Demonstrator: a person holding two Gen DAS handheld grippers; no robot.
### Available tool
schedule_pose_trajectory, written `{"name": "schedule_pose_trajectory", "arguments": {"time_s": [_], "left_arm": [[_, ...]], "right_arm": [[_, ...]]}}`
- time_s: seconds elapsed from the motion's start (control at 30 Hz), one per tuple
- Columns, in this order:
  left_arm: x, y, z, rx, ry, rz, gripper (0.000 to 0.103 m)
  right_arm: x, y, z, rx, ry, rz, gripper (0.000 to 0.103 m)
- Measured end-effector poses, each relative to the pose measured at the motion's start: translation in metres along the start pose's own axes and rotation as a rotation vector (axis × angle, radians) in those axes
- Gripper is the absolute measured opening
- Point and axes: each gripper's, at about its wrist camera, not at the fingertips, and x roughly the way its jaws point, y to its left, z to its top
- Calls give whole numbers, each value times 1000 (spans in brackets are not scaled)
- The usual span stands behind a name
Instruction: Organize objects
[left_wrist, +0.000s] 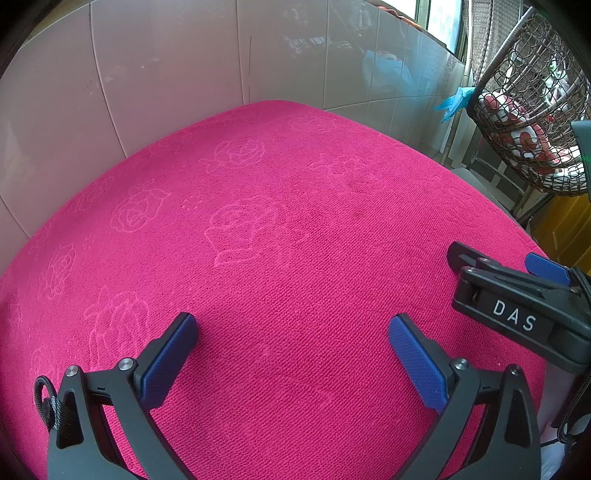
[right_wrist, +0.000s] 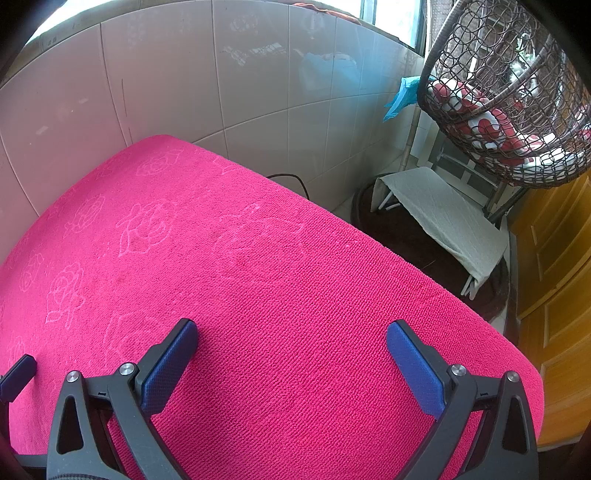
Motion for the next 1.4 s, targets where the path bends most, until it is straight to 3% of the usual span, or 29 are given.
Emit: {"name": "schedule_pose_trajectory", "arguments": {"time_s": [1.4], "left_arm": [[0,-3,0,5,-3,4,103]], "right_arm": [[0,0,0,8,0,8,103]]}}
